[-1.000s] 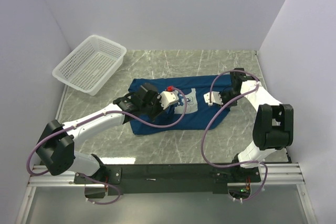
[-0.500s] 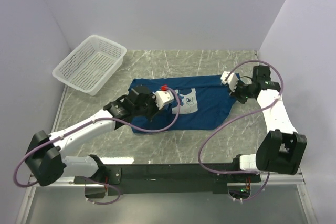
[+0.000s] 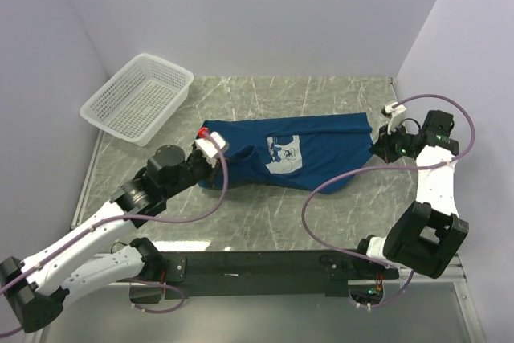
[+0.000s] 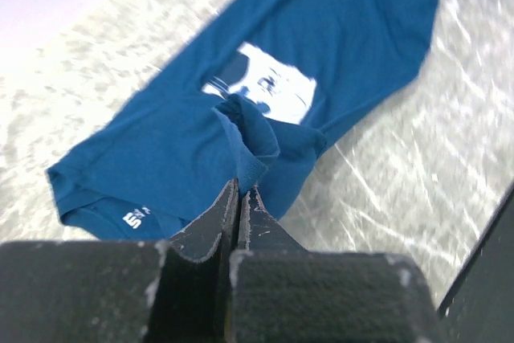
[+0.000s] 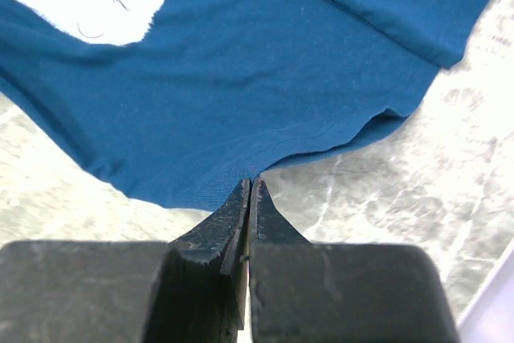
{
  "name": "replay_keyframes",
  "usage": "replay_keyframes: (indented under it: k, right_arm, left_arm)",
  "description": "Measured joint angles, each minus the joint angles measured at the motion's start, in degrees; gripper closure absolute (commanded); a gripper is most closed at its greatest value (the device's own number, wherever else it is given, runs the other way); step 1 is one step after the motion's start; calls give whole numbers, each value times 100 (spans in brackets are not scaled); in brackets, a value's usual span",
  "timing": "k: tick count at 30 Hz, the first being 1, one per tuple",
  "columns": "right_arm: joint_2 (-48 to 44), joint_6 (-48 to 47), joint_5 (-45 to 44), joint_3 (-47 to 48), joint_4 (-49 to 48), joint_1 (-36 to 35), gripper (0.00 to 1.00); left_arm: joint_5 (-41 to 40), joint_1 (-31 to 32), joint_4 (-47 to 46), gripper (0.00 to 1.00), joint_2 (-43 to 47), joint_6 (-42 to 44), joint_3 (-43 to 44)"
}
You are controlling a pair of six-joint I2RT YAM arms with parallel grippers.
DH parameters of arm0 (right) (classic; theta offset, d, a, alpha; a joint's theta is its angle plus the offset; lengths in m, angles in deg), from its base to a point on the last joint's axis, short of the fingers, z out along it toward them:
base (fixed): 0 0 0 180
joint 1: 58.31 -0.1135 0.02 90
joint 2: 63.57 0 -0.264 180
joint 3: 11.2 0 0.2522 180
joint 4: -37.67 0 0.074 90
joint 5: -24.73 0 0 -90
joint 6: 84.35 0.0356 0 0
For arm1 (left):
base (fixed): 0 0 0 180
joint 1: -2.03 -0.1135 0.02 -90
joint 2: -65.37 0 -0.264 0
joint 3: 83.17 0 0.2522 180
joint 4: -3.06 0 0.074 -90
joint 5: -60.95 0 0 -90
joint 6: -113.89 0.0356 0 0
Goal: Fold and stack the t-shirts
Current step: Fold the tshirt
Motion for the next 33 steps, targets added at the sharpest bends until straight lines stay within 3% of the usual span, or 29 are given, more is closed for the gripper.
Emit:
replay_keyframes:
  k: [15, 22, 28, 33]
  right_arm:
    - [398, 437, 586, 240, 310, 857, 100]
    - [940, -227, 643, 437, 1145, 981, 100]
    - [1698, -651, 278, 684, 1910, 693, 100]
    - [2105, -33, -90, 857, 1840, -92, 100]
  left_arm:
    - [-1097, -15, 44, 99, 1064, -778, -402]
    - [-973, -15, 98, 99, 1147, -922, -476]
    - [-595, -15, 44, 99, 776, -918, -542]
    - [-492, -15, -85, 99, 463, -883, -597]
